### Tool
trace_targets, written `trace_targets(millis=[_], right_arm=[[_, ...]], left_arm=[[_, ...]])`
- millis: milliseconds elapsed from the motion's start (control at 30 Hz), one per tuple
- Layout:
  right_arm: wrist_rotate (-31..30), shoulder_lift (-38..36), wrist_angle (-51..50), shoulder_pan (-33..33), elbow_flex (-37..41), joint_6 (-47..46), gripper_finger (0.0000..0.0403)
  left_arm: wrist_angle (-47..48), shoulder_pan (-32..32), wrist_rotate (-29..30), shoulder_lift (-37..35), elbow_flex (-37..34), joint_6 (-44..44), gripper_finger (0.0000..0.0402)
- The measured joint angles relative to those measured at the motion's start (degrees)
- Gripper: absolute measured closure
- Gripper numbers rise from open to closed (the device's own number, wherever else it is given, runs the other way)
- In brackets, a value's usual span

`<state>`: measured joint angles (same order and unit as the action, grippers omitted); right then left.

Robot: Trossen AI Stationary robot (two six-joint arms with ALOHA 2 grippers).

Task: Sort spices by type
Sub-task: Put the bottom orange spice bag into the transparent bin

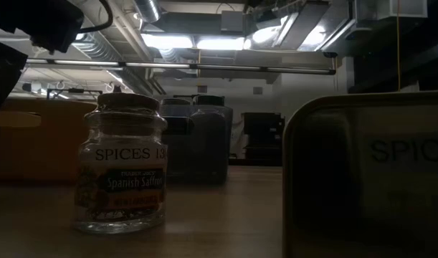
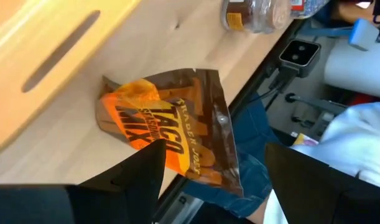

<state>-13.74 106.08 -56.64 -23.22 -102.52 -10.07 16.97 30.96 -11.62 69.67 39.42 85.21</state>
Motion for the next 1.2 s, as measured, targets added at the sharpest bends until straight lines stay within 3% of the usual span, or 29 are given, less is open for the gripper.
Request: trace_targets(millis=[500,667,967,1200], right_arm=[[-0.09,0.00,-0.14,0.00,0.00,0.02,0.0393],[-0.15,0.00,-0.22,0.00,0.00,0.02,0.0393],[-0.16,0.00,-0.27,-0.01,0.00,0.02,0.0393],[-0.17,0.00,-0.28,-0.02,0.00,0.02,0.0393]], left_arm=[[2.10,0.00,-0.72,4.00,-0.02,-3.19,0.0160],[2.08,0.00,-1.51,3.85,-0.02,-2.89,0.0224],[2.13,0.00,-5.18,3.62,-0.01,-2.91,0.0385],[3.17,-0.04,-4.93,-0.96,-0.02,-4.39,0.0400]])
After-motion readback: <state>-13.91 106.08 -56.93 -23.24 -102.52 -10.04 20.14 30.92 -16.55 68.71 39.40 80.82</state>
